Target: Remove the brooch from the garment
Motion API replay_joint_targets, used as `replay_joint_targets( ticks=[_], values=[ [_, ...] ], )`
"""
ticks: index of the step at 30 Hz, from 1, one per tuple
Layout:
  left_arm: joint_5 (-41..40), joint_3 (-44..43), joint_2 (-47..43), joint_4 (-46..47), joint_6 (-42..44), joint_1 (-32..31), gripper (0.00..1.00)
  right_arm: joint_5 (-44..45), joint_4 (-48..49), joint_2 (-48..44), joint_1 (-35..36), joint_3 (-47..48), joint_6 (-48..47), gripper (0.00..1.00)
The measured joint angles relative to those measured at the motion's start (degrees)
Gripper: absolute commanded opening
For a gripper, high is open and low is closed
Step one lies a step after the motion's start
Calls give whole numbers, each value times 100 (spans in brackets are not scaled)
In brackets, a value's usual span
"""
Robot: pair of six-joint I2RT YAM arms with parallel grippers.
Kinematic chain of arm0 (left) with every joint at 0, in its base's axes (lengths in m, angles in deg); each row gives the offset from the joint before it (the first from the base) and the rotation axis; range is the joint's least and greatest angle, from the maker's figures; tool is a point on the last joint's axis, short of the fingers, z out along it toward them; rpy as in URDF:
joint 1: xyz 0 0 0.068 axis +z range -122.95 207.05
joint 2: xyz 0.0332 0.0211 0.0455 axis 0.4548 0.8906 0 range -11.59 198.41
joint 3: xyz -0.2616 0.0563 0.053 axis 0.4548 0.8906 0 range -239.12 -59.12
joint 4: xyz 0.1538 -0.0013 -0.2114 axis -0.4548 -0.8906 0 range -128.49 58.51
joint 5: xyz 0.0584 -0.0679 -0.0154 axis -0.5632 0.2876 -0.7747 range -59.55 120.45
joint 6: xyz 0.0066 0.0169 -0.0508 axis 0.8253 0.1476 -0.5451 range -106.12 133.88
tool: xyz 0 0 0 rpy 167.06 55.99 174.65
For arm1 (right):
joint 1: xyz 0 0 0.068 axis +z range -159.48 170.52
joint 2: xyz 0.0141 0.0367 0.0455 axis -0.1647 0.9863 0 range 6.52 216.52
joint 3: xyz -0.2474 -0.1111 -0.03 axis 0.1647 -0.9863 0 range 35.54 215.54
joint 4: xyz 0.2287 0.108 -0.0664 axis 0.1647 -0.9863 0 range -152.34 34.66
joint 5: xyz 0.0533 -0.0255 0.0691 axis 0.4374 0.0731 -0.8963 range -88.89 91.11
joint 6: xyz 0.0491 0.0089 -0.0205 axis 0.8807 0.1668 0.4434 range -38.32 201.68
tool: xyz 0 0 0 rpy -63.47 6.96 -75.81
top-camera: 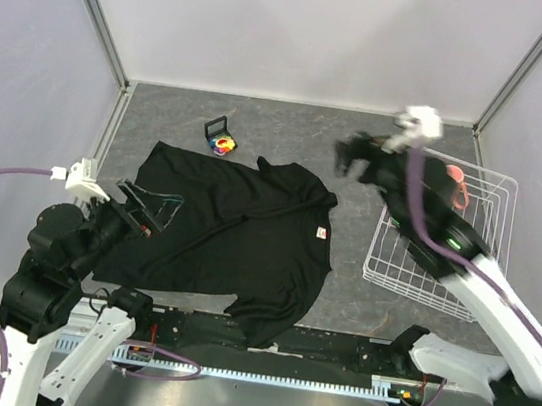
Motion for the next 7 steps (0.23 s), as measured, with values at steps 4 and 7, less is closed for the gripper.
replay_joint_targets(
  ticks=[4, 7],
  values=[
    [649, -214, 466, 109, -153, 0, 94, 581, -1335, -2009, 22, 59, 529, 98],
    [1071, -299, 717, 284, -280, 0, 96, 922, -2173, -2918, 17, 315, 809, 98]
  ],
)
